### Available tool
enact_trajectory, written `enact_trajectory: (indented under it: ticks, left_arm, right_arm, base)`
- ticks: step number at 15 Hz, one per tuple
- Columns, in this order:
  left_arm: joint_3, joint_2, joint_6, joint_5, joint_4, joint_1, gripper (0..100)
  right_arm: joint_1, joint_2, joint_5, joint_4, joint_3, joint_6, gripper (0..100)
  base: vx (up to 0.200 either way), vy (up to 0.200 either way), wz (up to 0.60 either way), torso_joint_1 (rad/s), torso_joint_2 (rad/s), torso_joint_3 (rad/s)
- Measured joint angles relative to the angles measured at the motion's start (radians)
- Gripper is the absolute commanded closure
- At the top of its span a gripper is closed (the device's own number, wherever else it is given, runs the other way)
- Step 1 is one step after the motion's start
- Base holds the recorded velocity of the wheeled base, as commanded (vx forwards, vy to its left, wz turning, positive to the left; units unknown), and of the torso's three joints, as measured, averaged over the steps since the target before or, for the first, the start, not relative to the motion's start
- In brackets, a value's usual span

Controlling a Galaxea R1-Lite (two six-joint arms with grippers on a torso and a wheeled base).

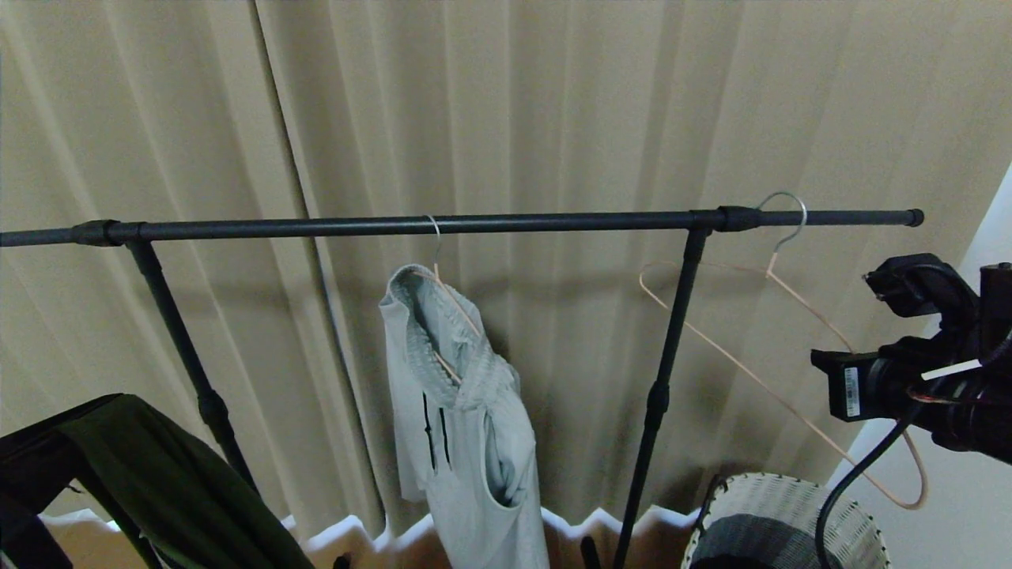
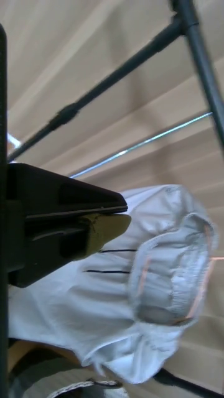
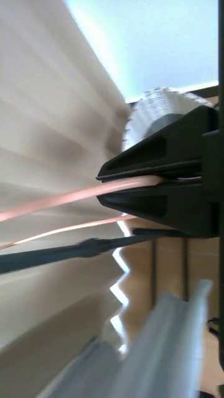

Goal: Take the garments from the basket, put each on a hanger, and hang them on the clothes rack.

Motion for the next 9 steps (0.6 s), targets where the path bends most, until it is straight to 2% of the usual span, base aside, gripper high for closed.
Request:
enact_trajectory:
  ticks: [5, 9]
  left_arm:
    - [0.0, -0.007, 0.0, 0.0, -0.001, 0.001, 100]
    - [0.011, -0.019, 0.014, -0.001, -0.002, -0.002, 100]
  right_arm:
    - [-0.002, -0.042, -0.005, -0.001, 0.038, 0.0, 100]
    - [-0.003, -0.063, -0.003, -0.002, 0.061, 0.001, 100]
  base:
    - [-0.2, 0.0, 0.0, -0.003, 0.0, 0.0]
    - [0.0, 0.0, 0.0, 0.0, 0.0, 0.0]
